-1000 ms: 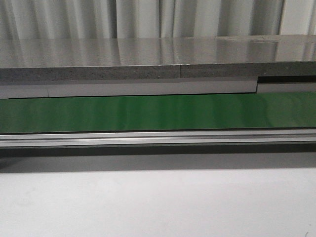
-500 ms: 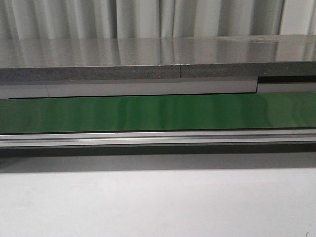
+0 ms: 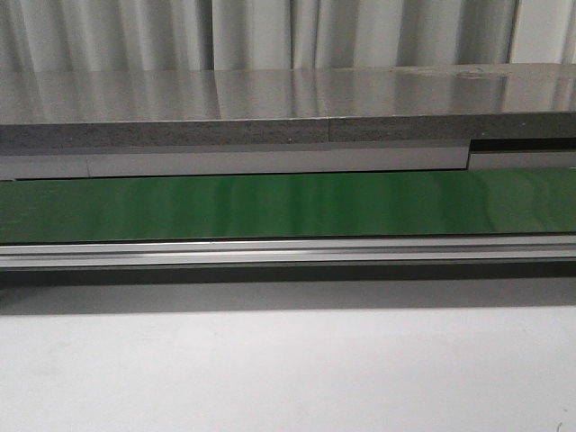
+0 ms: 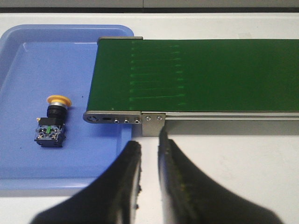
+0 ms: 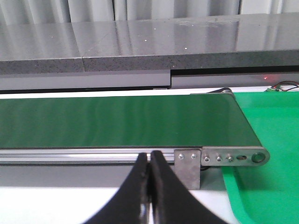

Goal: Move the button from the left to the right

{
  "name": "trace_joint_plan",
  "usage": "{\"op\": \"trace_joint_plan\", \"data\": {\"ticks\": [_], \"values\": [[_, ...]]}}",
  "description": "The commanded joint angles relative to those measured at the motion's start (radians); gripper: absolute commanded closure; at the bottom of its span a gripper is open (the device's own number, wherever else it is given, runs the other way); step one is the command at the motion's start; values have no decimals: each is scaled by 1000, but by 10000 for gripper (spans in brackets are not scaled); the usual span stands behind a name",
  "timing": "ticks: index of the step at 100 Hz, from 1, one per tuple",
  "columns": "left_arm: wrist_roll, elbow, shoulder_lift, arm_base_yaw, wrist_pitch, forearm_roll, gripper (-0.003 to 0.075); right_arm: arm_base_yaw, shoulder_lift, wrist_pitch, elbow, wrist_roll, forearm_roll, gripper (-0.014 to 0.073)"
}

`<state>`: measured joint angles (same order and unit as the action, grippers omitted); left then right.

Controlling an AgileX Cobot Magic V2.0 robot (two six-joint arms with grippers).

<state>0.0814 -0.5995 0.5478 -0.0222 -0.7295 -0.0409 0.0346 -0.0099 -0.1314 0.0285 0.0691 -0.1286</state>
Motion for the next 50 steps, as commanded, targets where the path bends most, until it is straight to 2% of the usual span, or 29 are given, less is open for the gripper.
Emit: {"op": "trace_joint_plan", "data": {"ticks": [1, 6, 11, 15, 50], "values": [[7, -38, 10, -6, 67, 11, 350, -4, -20, 87, -16, 4, 8, 661], [7, -38, 10, -6, 67, 11, 218, -4, -20, 87, -16, 4, 8, 661], [7, -38, 10, -6, 67, 11, 136, -4, -20, 87, -16, 4, 8, 661], [7, -38, 10, -6, 67, 11, 101, -4, -20, 87, -16, 4, 8, 661], [9, -55, 17, -2, 52, 34, 103, -4, -20, 87, -16, 4, 8, 661]]}}
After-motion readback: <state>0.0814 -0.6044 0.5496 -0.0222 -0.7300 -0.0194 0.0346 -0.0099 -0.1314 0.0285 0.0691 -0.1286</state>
